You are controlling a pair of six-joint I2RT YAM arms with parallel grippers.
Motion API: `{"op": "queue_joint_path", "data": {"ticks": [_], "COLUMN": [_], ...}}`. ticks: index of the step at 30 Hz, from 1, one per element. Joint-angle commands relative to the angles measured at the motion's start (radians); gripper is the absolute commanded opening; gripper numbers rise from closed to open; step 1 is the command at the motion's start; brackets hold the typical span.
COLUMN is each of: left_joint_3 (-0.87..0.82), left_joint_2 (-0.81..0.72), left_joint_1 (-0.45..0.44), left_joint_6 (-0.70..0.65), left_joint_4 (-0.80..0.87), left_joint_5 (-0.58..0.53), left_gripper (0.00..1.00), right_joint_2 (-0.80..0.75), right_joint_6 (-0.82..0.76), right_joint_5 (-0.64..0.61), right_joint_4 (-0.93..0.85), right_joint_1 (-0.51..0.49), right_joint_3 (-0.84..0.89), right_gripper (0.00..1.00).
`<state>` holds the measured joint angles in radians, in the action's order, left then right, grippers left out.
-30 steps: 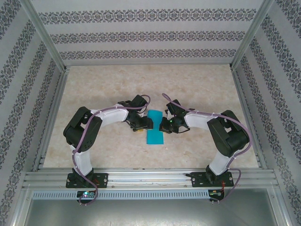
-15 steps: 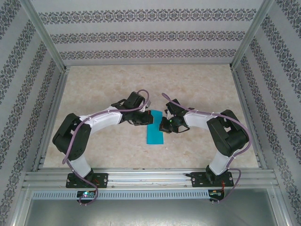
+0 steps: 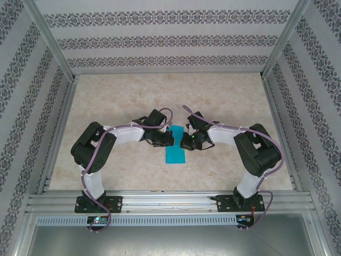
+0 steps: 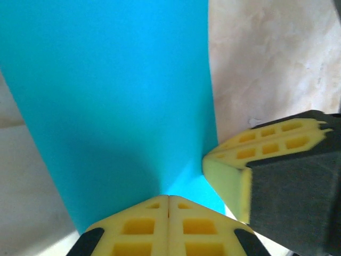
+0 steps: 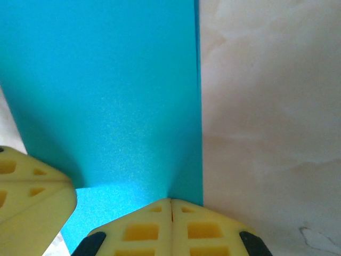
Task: Fold a paper plane with a square sheet of paper (fold left side to right side)
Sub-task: First fold the square sheet of paper in half at the center of the table.
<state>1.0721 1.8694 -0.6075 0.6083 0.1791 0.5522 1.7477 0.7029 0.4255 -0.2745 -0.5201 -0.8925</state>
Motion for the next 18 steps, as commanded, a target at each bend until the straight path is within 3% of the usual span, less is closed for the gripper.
{"op": "queue_joint_path", "data": {"ticks": [1,18], "left_joint_3": [-0.03,-0.141], "left_joint_2": [0.03,-0.027], "left_joint_1": [-0.002,0.052], "left_joint_6": [-0.028,-0.065], "left_joint_4": [0.044,0.085], "left_joint_5": [-0.047,-0.107], "left_gripper": [0.06,0.02], "right_joint_2": [0.073,0.084], "right_joint_6": [-0.026,-0.047], "right_joint_5": [-0.119,-0.147], "right_joint_4": [-0.107,-0.131], "right_joint_1": [-0.007,0.006], "right_joint_3": [0.028,0.042], "right_gripper": [0.0,0.0]}}
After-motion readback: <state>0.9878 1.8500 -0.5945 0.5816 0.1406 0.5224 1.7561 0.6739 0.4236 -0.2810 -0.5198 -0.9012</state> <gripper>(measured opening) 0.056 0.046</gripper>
